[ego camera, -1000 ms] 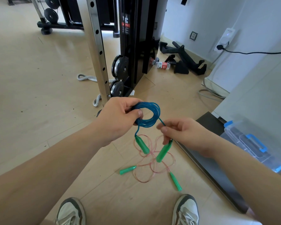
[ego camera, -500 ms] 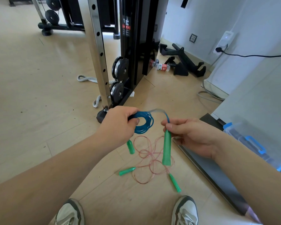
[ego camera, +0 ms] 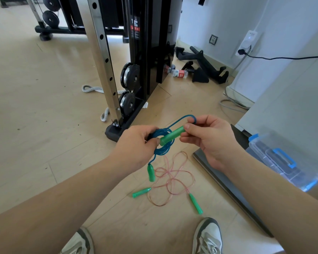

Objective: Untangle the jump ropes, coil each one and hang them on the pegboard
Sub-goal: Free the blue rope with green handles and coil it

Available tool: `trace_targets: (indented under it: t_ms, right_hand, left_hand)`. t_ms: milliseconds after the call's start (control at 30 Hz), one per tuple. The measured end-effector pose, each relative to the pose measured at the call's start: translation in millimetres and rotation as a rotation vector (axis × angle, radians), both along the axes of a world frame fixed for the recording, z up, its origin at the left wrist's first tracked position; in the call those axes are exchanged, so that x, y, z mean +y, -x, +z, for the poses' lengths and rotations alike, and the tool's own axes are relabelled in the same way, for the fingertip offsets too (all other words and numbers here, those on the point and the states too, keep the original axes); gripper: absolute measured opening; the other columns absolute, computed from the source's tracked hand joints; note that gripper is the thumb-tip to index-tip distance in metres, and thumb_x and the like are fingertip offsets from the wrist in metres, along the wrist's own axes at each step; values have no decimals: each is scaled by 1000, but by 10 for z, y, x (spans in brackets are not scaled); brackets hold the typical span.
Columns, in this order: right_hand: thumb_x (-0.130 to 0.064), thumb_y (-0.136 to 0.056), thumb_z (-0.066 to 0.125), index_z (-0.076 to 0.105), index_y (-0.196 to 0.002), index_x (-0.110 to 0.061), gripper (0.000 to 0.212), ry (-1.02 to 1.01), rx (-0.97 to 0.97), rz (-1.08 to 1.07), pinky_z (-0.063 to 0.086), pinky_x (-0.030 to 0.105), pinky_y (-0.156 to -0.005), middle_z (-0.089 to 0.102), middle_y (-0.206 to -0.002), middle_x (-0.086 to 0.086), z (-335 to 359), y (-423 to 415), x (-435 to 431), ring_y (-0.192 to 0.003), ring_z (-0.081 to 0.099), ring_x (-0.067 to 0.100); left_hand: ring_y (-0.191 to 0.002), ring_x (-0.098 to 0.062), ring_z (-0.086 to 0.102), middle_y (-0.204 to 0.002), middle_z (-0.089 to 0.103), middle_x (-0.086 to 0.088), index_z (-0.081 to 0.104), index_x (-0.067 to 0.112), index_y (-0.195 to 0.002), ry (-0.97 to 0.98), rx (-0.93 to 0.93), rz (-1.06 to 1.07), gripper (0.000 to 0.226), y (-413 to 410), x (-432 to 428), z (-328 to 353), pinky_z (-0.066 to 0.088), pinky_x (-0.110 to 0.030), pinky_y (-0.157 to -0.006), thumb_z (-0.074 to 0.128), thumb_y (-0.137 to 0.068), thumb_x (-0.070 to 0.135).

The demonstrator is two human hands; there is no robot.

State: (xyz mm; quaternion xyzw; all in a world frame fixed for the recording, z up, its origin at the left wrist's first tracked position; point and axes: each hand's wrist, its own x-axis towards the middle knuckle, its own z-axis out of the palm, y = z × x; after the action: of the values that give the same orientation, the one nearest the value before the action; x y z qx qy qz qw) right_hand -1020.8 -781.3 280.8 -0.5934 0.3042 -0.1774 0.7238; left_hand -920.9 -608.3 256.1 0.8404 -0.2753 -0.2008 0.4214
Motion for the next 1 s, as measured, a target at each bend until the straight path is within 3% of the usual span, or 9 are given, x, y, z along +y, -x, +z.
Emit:
trace_targets:
  t_ms: [100, 233, 367, 467, 600, 667, 833, 900, 1000]
  right_hand:
    - [10, -88, 73, 68, -90, 2, 11, 115, 35, 5, 65, 35, -67, 73, -72, 15, 32, -10, 48, -67, 75, 29]
    - [8, -86, 76, 69, -88, 0, 11, 157, 79, 88, 65, 36, -68, 75, -74, 19, 37, -19, 154, -69, 78, 31]
    - [1, -81, 82, 69, -79, -15, 21, 520, 214, 178, 57, 33, -55, 68, -70, 5, -103, -39, 211, -60, 70, 20]
    - [-16, -74, 90, 61, -95, -25, 38, 637, 237, 131, 57, 40, -66, 62, -81, 1, -133, -47, 152, -65, 60, 20]
    - [-22, -83, 84, 57, -122, -26, 48, 476, 241, 219, 55, 36, -55, 64, -108, -3, -102, -22, 100, -58, 63, 18]
    - [-21, -88, 74, 61, -124, -17, 38, 263, 205, 412, 54, 36, -53, 69, -104, 10, -100, 4, 61, -54, 62, 22]
    - [0, -79, 54, 59, -132, -7, 54, -131, 145, 608, 62, 39, -72, 71, -122, 21, -42, 74, -30, -91, 75, 42]
    - [9, -90, 55, 65, -123, -8, 39, 65, 224, 567, 65, 39, -72, 70, -121, 16, -63, 93, -38, -88, 77, 39]
    - [-5, -100, 61, 71, -108, -13, 15, 414, 455, 547, 64, 35, -62, 72, -108, 10, -135, 138, -73, -73, 79, 31]
  left_hand:
    - [-80, -22, 75, -88, 76, -2, 74, 30, -104, 52, 100, 59, 23, 15, -33, -5, 64, -44, -79, 60, -96, 14]
    - [-74, -15, 74, -93, 74, -6, 76, 16, -109, 152, 203, 132, 22, 70, -75, 61, 61, -19, -66, 59, -100, 4]
    - [-70, -12, 72, -91, 69, -2, 76, 14, -113, 207, 189, 95, 24, 161, -98, 114, 58, -15, -62, 59, -99, 3]
    - [-73, -12, 73, -99, 69, -6, 76, 17, -115, 209, 165, 93, 25, 178, -101, 110, 57, -13, -63, 60, -99, 4]
    - [-68, -6, 73, -104, 73, -4, 73, 20, -122, 254, 243, 107, 29, 146, -75, 167, 63, -22, -72, 60, -100, 7]
    - [-71, -11, 74, -104, 74, -3, 73, 22, -123, 271, 256, 85, 29, 160, -68, 210, 64, -27, -76, 62, -100, 8]
    - [-70, -8, 75, -93, 73, -5, 76, 19, -114, 295, 256, 123, 25, 124, -32, 262, 62, -19, -70, 62, -99, 4]
    - [-67, -5, 73, -91, 71, -6, 75, 17, -115, 299, 265, 137, 25, 102, -21, 268, 61, -18, -67, 62, -99, 3]
    - [-68, -8, 73, -92, 71, -6, 74, 19, -114, 291, 251, 139, 24, 68, 0, 275, 62, -21, -70, 63, -99, 4]
